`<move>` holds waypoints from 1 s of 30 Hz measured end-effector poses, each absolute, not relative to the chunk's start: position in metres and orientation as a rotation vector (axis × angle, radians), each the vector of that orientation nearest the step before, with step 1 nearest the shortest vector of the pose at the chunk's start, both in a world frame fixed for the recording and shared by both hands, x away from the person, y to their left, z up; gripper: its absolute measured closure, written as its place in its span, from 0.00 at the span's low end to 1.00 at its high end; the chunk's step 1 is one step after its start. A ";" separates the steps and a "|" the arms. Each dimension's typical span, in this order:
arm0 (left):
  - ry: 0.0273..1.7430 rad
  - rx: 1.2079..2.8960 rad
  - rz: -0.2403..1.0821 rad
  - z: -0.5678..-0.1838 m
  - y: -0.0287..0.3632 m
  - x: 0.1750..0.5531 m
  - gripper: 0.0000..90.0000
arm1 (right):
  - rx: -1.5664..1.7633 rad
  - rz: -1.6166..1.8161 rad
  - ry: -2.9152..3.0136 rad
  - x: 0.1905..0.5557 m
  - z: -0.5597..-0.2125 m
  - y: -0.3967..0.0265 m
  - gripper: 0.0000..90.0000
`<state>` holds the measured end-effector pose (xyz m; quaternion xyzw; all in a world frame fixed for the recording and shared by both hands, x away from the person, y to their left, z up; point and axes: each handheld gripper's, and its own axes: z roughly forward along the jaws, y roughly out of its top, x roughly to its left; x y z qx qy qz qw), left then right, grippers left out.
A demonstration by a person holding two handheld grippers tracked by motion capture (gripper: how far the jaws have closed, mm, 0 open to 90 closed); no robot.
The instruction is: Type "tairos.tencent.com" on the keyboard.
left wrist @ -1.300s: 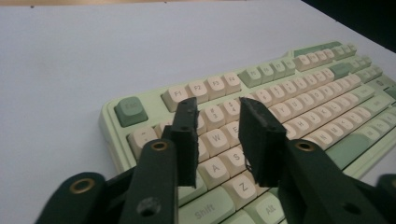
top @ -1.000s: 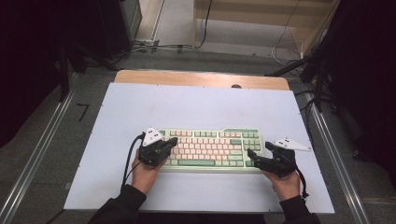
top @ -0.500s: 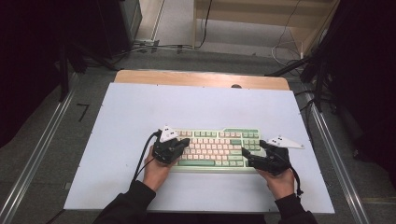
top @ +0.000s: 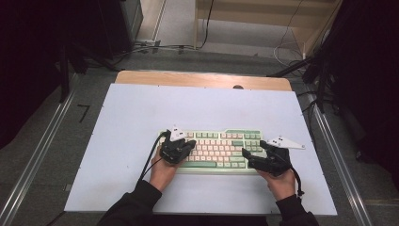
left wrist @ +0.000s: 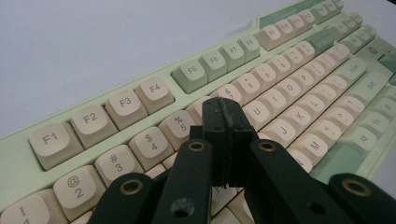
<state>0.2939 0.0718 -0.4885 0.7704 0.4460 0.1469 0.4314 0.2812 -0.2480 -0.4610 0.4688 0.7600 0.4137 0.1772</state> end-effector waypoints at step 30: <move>1.156 1.836 0.358 -0.470 0.100 0.285 0.42 | 1.316 1.192 2.150 0.281 -0.458 -0.249 0.20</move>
